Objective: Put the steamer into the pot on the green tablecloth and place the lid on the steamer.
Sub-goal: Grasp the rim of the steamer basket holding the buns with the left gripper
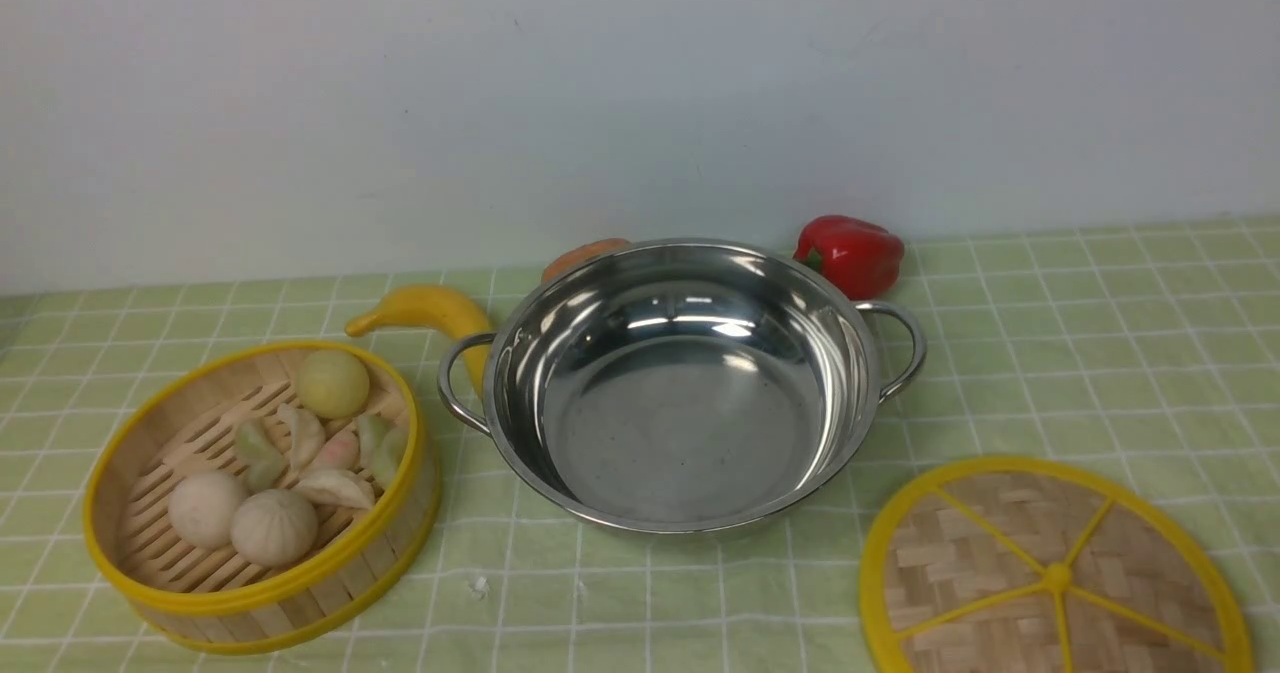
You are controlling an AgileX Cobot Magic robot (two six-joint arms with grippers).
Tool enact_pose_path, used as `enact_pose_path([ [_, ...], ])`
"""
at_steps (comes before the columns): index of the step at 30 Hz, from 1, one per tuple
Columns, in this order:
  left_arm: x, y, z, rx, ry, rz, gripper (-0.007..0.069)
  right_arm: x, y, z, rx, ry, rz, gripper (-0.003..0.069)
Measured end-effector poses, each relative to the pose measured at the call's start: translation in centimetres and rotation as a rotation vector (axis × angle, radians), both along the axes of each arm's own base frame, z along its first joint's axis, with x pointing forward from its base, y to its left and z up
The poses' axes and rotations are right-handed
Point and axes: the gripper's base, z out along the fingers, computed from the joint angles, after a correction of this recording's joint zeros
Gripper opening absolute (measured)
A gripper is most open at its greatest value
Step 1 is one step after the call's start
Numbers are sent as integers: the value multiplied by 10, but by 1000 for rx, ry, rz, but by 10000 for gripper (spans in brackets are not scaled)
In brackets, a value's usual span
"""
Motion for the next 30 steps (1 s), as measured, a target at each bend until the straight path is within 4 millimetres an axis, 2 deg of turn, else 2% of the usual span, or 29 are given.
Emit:
enact_pose_path([
  [5, 0, 1, 0, 46, 2, 3, 243, 0, 0, 0, 13, -4, 1, 240],
  [7, 0, 0, 0, -30, -1, 6, 243, 0, 1, 2, 80, -22, 4, 240],
  [8, 0, -4, 1, -215, -8, 15, 243, 0, 2, 4, 212, -56, 12, 240],
  [11, 0, -12, 3, -567, -14, 24, 243, 0, 3, 9, 498, -125, 26, 240],
  [13, 1, -17, 6, -781, -16, 23, 243, 0, 2, 11, 644, -158, 33, 240],
  [14, 1, -17, 6, -785, -16, 24, 243, 0, 2, 12, 658, -161, 33, 240],
  [15, 1, -20, 9, -955, -20, 20, 243, 0, 2, 14, 745, -185, 38, 240],
  [16, 1, -22, 12, -1047, -25, 17, 243, 0, 2, 15, 780, -206, 42, 240],
  [19, 1, -22, 16, -1180, -52, 18, 243, -1, 1, 17, 811, -228, 46, 240],
  [24, 2, -18, 21, -1251, -120, 45, 243, -1, 0, 20, 864, -262, 51, 240],
  [28, 3, -12, 27, -1394, -202, 90, 243, -5, -5, 34, 953, -444, 87, 240],
  [30, 3, -6, 38, -1510, -283, 112, 243, -14, -10, 52, 955, -673, 140, 240],
])
